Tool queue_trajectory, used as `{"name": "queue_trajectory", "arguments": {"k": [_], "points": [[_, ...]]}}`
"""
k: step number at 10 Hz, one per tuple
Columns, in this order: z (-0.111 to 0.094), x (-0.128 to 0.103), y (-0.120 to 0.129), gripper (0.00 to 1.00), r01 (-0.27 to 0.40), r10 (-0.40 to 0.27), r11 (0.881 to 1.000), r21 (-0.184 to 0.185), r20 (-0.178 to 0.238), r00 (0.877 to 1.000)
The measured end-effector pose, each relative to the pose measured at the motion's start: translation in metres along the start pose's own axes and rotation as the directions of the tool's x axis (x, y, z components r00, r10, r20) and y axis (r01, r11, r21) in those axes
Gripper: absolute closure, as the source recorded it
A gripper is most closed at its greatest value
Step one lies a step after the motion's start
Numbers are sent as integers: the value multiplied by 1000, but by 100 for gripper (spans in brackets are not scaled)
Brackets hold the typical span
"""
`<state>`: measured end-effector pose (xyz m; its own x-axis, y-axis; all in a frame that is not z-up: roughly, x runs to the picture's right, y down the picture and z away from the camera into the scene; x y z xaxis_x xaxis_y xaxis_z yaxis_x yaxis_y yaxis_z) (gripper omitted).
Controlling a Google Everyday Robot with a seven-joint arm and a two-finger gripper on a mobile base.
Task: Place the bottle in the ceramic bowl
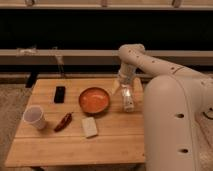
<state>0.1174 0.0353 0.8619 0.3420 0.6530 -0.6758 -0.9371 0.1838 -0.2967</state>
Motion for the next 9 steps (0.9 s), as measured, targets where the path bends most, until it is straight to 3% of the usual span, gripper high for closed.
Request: {"name": "queue_trajectory", "arguments": {"k": [2, 4, 9], "points": [[24, 5, -12, 20, -17, 21, 995, 97, -33, 999], [37, 3, -19, 20, -28, 35, 989, 144, -48, 998], [63, -5, -36, 20, -72, 85, 987, 143, -88, 992]]}}
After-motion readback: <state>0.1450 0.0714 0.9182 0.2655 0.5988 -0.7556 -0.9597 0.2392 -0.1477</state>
